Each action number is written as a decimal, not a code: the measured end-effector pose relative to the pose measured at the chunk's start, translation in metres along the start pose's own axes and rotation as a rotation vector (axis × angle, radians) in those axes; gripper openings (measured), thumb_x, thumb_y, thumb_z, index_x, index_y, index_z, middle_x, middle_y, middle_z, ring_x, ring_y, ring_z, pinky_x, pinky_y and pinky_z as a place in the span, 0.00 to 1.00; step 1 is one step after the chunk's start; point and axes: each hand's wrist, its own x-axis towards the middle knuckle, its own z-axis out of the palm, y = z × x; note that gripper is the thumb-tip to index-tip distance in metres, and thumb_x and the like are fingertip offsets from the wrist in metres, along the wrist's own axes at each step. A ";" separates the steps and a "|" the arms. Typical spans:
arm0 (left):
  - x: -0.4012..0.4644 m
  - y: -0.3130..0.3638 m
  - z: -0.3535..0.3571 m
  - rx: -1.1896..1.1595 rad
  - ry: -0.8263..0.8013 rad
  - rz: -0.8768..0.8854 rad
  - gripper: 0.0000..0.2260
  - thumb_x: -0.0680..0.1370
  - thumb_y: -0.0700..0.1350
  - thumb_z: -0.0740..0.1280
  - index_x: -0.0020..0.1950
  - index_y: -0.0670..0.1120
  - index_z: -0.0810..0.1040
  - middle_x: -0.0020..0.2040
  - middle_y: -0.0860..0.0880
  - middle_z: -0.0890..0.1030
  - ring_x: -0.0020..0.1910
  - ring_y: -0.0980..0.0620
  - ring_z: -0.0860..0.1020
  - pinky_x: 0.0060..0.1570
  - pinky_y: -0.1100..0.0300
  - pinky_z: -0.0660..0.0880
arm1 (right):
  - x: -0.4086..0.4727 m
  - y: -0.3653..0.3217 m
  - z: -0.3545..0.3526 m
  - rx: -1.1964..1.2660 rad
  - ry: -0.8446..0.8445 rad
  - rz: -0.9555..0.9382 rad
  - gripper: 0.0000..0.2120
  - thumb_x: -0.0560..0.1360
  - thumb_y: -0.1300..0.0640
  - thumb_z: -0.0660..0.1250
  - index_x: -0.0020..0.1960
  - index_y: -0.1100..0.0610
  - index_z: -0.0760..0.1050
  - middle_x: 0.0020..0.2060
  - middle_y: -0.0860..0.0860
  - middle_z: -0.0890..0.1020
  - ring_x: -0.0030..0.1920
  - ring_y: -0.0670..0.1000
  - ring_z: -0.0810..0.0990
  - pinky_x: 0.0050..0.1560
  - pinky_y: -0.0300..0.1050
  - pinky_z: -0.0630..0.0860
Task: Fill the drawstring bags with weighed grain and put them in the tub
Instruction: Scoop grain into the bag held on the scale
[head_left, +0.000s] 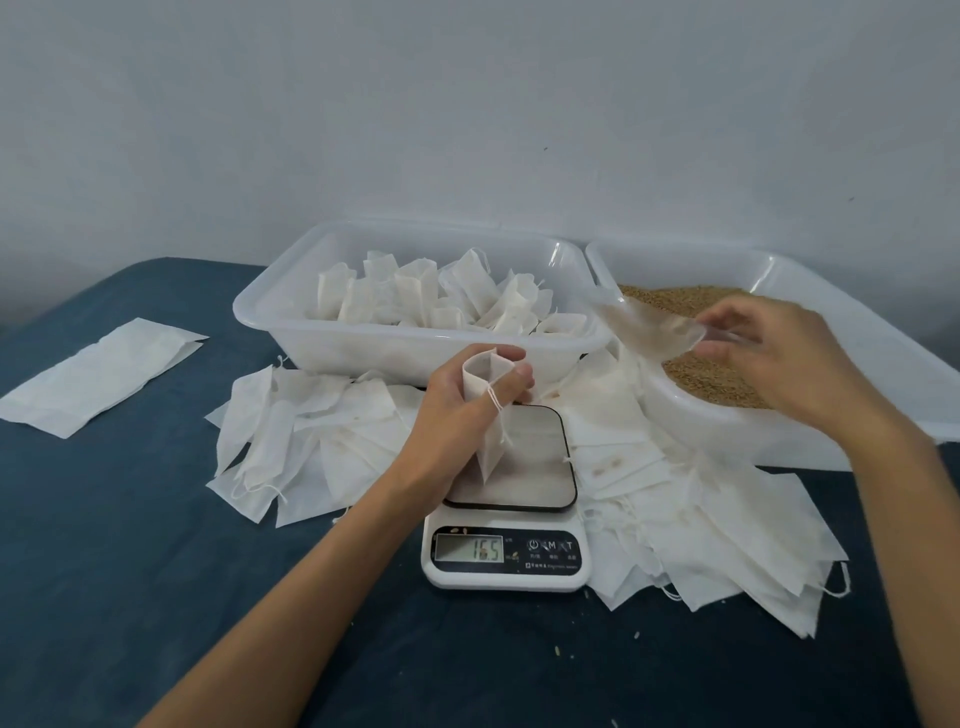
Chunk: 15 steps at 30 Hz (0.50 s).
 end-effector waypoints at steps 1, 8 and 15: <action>0.000 0.000 0.000 -0.012 -0.001 -0.007 0.14 0.78 0.52 0.74 0.61 0.50 0.81 0.46 0.50 0.86 0.50 0.53 0.85 0.53 0.54 0.78 | 0.002 0.008 -0.004 -0.043 0.019 0.044 0.10 0.75 0.57 0.75 0.55 0.52 0.81 0.50 0.45 0.84 0.52 0.44 0.81 0.52 0.39 0.72; -0.001 0.002 0.000 -0.053 -0.072 -0.016 0.15 0.76 0.49 0.76 0.62 0.50 0.81 0.52 0.44 0.87 0.54 0.50 0.86 0.49 0.57 0.75 | 0.008 0.055 -0.008 -0.245 0.059 0.328 0.10 0.75 0.58 0.75 0.55 0.58 0.80 0.53 0.57 0.83 0.56 0.59 0.79 0.53 0.48 0.70; 0.002 -0.001 -0.004 -0.067 -0.084 -0.037 0.19 0.74 0.46 0.76 0.64 0.47 0.80 0.53 0.46 0.87 0.53 0.53 0.84 0.56 0.55 0.74 | 0.031 0.065 -0.004 -0.463 -0.242 0.548 0.15 0.73 0.56 0.78 0.57 0.60 0.82 0.61 0.58 0.81 0.59 0.60 0.77 0.52 0.46 0.70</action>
